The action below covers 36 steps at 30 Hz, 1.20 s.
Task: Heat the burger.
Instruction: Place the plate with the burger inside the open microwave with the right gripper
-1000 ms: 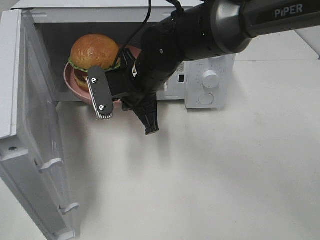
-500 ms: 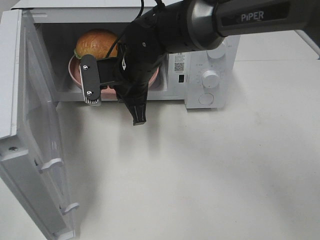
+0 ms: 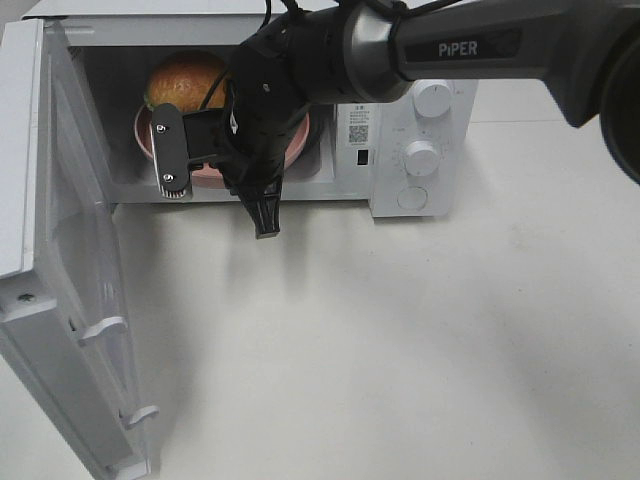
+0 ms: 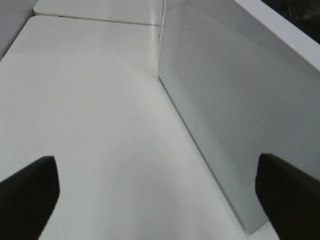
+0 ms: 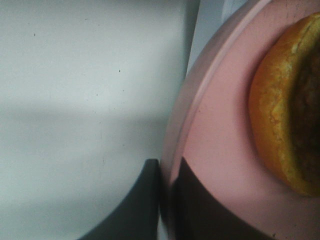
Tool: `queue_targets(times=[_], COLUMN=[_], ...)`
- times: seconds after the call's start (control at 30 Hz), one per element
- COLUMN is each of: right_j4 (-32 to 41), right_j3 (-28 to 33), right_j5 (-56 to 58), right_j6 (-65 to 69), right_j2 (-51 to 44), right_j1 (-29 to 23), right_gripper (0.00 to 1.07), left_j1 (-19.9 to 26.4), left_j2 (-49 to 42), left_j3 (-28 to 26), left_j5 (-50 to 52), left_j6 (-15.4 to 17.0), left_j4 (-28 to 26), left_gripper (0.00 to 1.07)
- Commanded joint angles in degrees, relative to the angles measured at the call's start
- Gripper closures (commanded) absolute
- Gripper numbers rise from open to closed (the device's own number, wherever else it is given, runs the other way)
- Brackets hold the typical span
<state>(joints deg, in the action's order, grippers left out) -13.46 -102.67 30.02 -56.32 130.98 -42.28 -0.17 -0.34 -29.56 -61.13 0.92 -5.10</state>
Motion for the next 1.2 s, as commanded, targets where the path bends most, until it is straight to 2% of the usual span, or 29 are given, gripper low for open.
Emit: queue_targets(times=[0.03,0.6,1.2], right_j4=[-1.1,-1.2,-1.4], right_j3=[-2.6,-9.9,-10.0], right_j5=[-2.6,-4.5,-8.0], right_j6=[-0.6,-1.1,-2.2], right_j2=[0.3,5.4,6.9], right_j1=[0.2,1.6,2.9], right_gripper=[1.07,1.07,1.05], left_j1=[0.1,0.1,0.1], left_j2=[-1.0,-1.0,-1.0], left_j3=[0.0,0.0,0.0], left_j5=[-0.1,-0.1,-0.1], left_j6=[0.1,0.1,0.1], left_j4=[-0.3,0.5,0.5], left_gripper=[0.07,0.07,0.07])
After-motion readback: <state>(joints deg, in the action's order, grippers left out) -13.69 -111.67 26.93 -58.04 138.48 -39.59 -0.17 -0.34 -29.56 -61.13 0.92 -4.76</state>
